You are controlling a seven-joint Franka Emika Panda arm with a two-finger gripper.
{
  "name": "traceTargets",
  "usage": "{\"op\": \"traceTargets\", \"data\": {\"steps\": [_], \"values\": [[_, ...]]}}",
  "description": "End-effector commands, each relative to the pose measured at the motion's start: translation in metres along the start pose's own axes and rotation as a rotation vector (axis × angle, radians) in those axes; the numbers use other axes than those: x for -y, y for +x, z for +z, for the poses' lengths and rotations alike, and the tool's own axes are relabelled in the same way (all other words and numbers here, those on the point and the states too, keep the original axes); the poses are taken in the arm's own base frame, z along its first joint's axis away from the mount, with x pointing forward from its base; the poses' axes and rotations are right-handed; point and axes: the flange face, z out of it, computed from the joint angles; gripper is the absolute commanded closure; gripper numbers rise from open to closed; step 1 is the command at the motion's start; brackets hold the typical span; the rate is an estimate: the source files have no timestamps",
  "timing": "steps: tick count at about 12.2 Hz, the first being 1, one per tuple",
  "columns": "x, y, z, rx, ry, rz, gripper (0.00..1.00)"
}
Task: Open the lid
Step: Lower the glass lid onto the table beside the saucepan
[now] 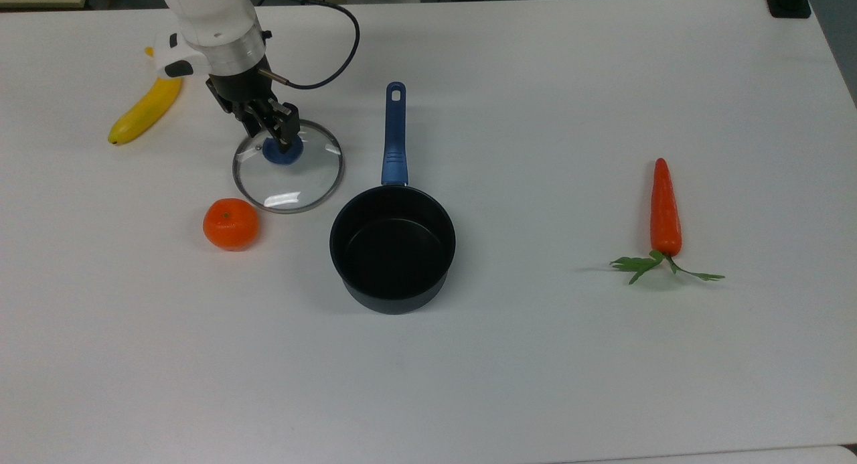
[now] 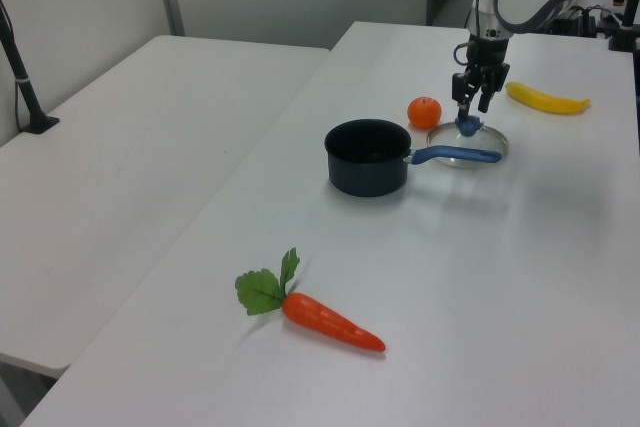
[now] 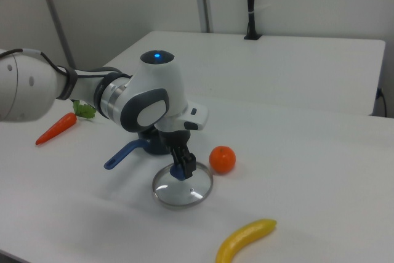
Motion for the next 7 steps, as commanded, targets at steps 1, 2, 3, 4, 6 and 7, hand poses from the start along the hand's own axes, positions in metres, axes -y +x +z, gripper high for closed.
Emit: {"op": "traceTargets", "data": {"steps": [1,2,3,4,6,7], "values": [[0.0038,-0.0038,0.0025,-0.016,0.022,0.007,0.39],[0.0038,-0.0038,0.0025,-0.016,0.022,0.006,0.39],[0.0038,-0.0038,0.0025,-0.016,0.022,0.006,0.39],[0.0047,-0.0041,0.0026,-0.015,0.022,0.004,0.39],[0.0064,-0.0047,0.0027,-0.015,0.021,0.000,0.39],[0.0099,-0.0055,0.0024,-0.015,0.022,-0.006,0.39]]}}
